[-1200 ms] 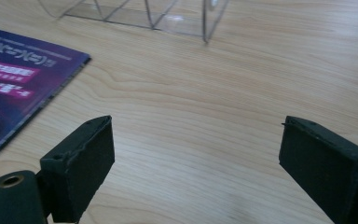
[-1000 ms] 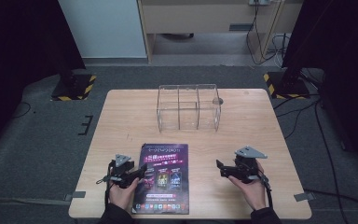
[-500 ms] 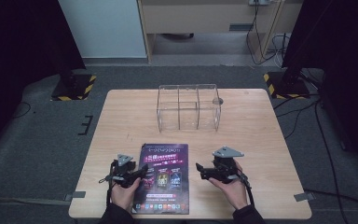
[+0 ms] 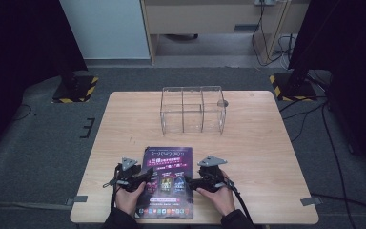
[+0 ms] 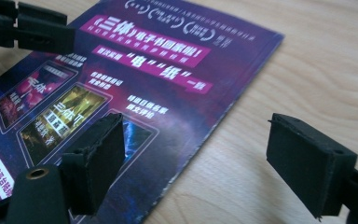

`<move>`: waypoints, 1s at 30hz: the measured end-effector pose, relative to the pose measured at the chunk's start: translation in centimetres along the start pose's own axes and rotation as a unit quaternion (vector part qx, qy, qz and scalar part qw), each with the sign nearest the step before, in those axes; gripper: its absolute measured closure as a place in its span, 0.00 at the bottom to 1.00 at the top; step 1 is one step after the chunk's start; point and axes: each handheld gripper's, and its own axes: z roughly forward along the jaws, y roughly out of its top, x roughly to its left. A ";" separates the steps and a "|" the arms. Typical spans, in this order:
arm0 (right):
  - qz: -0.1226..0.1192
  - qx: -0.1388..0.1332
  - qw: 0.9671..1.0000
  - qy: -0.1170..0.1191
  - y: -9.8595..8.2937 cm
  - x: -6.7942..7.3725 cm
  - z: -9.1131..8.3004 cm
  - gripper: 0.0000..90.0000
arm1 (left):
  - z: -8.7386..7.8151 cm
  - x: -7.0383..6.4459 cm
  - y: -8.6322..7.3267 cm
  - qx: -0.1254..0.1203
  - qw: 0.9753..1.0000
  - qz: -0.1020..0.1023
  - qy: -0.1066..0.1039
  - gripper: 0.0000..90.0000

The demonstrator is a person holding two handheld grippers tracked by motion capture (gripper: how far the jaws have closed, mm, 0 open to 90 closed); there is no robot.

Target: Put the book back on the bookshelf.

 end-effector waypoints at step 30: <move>0.000 -0.003 1.000 0.009 -0.8 2.4 2.0 0.20 | 0.3 -0.4 -0.1 -0.008 1.000 0.000 -0.008 0.39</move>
